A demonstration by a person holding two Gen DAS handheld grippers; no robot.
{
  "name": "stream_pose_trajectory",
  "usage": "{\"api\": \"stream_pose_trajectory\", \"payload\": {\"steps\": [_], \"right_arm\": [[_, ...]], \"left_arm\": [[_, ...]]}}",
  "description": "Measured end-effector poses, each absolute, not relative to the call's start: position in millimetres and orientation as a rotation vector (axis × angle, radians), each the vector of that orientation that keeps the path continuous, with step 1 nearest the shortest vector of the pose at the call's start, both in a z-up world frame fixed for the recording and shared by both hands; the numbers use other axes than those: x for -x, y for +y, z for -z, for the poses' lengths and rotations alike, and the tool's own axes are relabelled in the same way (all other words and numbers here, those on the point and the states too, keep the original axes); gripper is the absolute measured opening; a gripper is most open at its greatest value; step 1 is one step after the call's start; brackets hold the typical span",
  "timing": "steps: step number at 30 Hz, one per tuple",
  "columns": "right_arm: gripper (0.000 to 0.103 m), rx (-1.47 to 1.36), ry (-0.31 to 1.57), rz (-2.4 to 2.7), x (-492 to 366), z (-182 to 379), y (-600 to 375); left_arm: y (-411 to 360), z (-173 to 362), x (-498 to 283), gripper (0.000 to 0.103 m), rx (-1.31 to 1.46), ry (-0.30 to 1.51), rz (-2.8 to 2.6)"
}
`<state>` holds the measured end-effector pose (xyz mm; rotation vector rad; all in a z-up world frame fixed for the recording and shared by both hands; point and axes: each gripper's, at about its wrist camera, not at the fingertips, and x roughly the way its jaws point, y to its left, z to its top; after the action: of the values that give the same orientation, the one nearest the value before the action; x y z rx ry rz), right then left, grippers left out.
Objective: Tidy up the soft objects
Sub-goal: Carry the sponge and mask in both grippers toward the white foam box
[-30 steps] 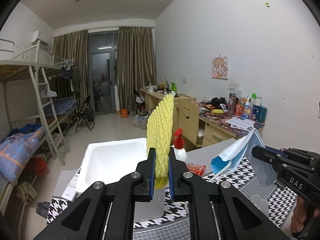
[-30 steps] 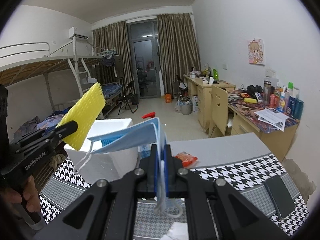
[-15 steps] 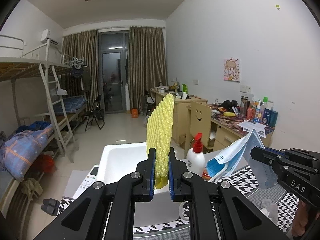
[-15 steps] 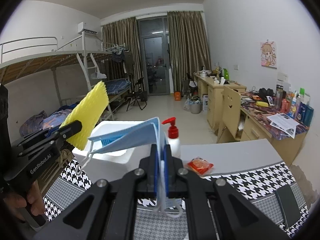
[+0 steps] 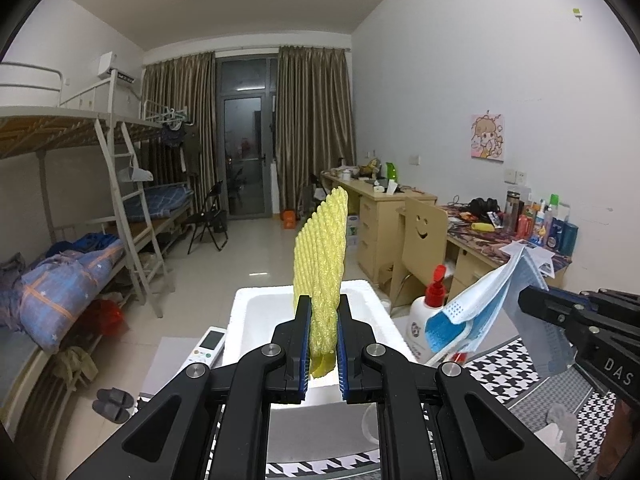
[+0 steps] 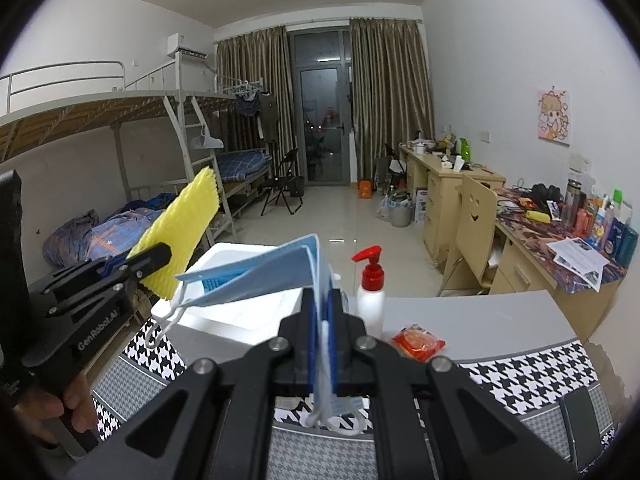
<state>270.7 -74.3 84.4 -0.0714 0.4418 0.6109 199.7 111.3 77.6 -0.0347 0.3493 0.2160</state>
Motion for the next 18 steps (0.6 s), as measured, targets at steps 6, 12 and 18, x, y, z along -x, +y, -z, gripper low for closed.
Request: {"api": "stream_pose_trajectory", "payload": {"steps": [6,12,18], "right_arm": [[0.007,0.066,0.459,-0.593,-280,-83,-67],[0.007,0.062,0.463,-0.567,-284,-84,-62],[0.007,0.072,0.462,-0.546,-286,-83,-58]], "left_arm": [[123,-73,-212,0.012,0.046,0.374,-0.235],[132,-69,-227,0.012,0.064,0.417,-0.215],[141,-60,-239,0.012,0.071,0.449,-0.219]]}}
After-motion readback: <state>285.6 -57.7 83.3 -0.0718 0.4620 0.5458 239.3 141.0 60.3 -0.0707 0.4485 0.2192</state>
